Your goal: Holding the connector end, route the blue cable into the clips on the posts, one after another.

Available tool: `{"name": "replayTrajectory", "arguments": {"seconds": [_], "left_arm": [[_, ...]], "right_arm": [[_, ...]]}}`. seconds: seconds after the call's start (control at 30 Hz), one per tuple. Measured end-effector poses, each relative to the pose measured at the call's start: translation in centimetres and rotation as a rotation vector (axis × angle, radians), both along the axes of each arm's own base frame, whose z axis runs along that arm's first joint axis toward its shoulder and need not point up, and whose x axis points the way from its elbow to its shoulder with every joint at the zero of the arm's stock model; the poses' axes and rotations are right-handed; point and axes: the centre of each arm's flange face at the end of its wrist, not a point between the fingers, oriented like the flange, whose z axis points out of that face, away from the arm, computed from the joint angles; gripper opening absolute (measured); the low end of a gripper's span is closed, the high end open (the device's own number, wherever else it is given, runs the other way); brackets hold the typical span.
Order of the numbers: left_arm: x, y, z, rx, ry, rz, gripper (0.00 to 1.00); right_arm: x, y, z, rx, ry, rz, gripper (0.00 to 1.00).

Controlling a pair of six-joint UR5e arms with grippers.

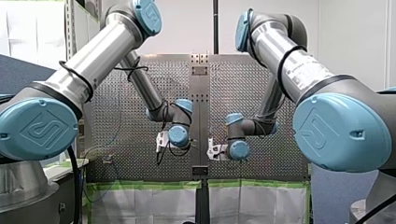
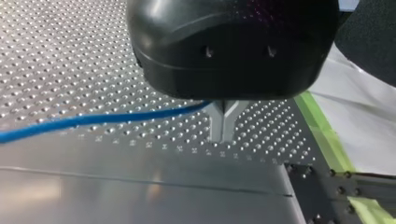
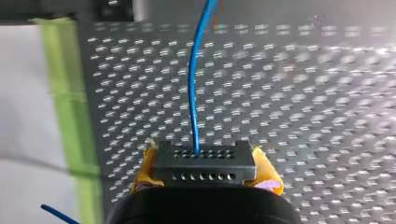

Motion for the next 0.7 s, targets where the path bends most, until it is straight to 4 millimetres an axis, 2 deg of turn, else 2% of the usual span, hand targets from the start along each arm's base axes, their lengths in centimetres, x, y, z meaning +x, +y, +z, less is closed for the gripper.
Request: {"name": "replayTrajectory", "arguments": {"seconds": [0.23, 0.47, 0.7], "left_arm": [[-2.0, -1.9, -3.2, -0.001, 0.0, -0.02, 0.0], [-2.6, -2.7, -4.0, -0.019, -0.022, -0.029, 0.0], [-4.6, -4.4, -6.7, -0.032, -0.025, -0.063, 0.0]], "right_arm": [[-1.4, 0.7, -2.8, 0.025, 0.026, -0.016, 0.0], [-3.7, 1.5, -4.2, 0.026, 0.029, -0.052, 0.0], [-5.7, 2.4, -5.2, 0.013, 0.028, -0.082, 0.0]]}}
